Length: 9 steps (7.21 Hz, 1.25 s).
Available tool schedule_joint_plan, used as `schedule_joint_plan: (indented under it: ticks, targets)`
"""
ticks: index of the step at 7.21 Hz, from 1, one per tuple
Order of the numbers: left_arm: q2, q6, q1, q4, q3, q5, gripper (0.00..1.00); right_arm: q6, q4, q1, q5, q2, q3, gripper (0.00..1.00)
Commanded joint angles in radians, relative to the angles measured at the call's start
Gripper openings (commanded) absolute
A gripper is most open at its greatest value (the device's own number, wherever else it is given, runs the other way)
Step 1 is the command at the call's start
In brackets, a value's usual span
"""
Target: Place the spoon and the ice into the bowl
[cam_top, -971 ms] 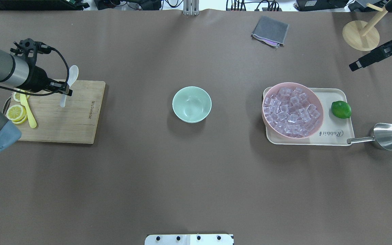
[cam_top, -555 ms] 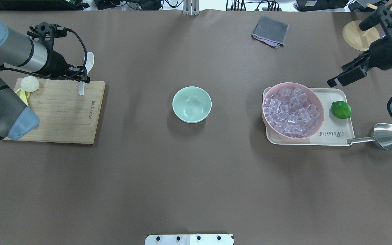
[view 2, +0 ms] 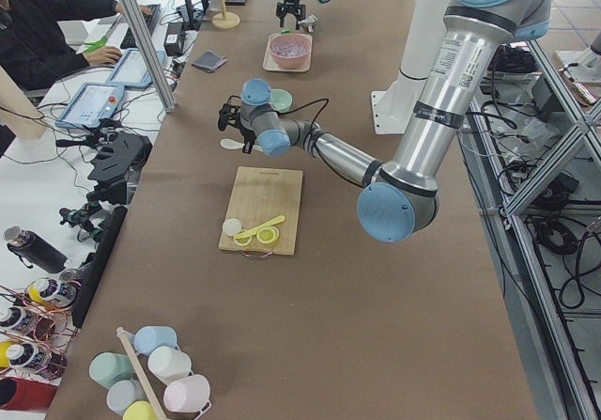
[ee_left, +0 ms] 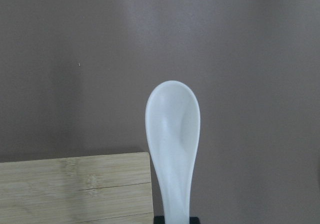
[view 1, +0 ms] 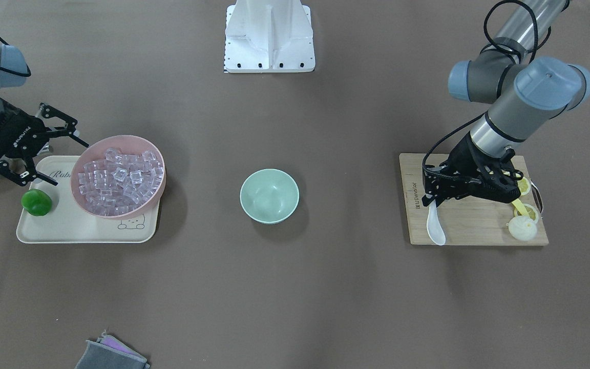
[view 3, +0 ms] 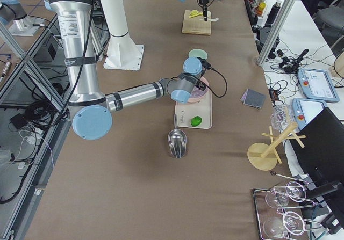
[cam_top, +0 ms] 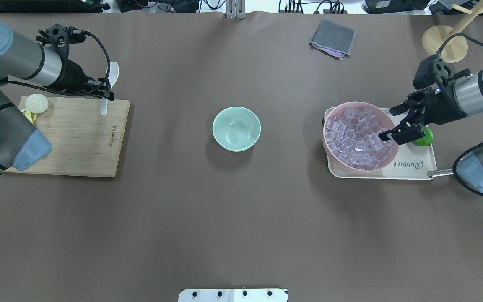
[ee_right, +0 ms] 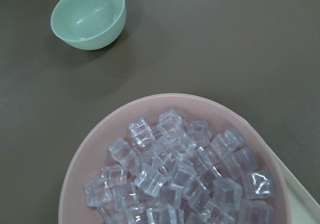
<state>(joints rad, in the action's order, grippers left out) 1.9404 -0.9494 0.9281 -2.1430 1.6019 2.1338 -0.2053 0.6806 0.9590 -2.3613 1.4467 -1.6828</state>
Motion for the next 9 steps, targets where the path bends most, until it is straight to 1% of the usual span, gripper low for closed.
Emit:
schedule_joint_plan:
  ticks: [1,3,5,7,9]
  targets:
    - [0.0,0.0,0.0,0.0,0.003,0.0,0.0,0.004,-0.035,-0.066,0.095,-0.012,0.032,0.93]
    - [0.0,0.0,0.0,0.0,-0.002,0.0,0.0,0.003,-0.033,-0.08,0.099,-0.022,0.046,0.93]
    - [-0.001,0.001,0.0,0.002,-0.005,0.0,0.0,-0.002,-0.026,-0.095,0.099,-0.028,0.057,0.79]
    - [-0.001,0.003,0.0,0.0,-0.005,0.0,0.0,0.001,-0.023,-0.105,0.106,-0.028,0.075,0.77]
    - [-0.001,0.003,0.0,0.0,-0.005,0.0,0.0,0.001,0.02,-0.105,0.108,-0.035,0.075,0.77]
